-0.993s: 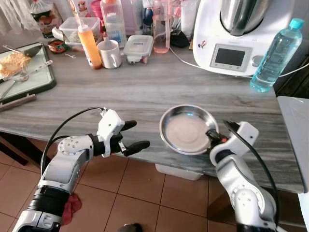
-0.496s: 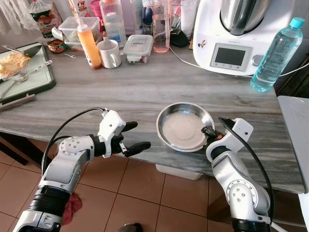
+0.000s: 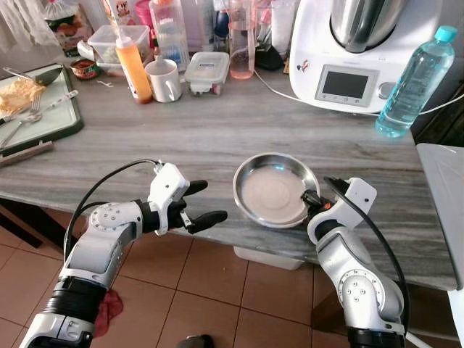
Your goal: Setting the table
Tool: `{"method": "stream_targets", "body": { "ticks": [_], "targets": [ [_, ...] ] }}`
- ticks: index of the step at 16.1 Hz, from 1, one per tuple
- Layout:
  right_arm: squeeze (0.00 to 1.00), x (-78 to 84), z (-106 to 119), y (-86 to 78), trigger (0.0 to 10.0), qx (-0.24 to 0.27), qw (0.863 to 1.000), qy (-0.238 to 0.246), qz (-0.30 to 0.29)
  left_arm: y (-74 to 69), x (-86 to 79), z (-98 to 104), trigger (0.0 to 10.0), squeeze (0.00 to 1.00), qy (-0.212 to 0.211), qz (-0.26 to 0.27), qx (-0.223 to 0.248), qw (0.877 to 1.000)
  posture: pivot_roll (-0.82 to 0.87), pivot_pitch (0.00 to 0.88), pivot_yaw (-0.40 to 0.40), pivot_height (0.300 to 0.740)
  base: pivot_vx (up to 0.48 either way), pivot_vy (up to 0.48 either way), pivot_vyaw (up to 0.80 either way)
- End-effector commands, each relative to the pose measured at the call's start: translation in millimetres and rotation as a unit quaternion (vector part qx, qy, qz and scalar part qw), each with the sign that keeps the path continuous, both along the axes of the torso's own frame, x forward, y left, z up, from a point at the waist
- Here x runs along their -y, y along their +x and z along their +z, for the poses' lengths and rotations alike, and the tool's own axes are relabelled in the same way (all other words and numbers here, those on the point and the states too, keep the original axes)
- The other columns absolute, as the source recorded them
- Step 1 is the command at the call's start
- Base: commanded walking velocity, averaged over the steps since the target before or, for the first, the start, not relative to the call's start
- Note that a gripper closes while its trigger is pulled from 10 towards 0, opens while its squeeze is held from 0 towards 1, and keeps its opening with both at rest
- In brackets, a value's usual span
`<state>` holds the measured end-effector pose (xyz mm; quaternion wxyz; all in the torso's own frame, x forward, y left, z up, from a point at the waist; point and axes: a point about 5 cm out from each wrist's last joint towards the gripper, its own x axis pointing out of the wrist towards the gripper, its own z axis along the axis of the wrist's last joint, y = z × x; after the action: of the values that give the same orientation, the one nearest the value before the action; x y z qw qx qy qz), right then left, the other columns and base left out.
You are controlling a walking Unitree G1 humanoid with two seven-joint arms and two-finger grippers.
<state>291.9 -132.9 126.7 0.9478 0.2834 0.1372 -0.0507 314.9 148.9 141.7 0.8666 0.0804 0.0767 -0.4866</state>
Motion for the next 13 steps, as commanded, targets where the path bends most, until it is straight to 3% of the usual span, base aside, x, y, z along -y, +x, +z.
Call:
{"method": "stream_targets", "body": {
  "ticks": [1,13],
  "targets": [
    [1.0,-11.3,-27.0,-11.0,10.0,-0.064,0.998,0.022,0.006,0.8,0.5,1.3,10.0,0.0,0.008,-0.006,0.006,1.0,0.11,0.152,0.065,0.714,0.0,0.0,0.0],
    [1.0,-10.6,-23.2,-10.2,10.0,-0.052,0.998,0.034,0.01,1.9,3.3,1.1,10.0,0.0,0.01,-0.015,0.006,1.0,0.1,0.141,0.068,0.714,0.0,0.0,0.0]
  ]
}}
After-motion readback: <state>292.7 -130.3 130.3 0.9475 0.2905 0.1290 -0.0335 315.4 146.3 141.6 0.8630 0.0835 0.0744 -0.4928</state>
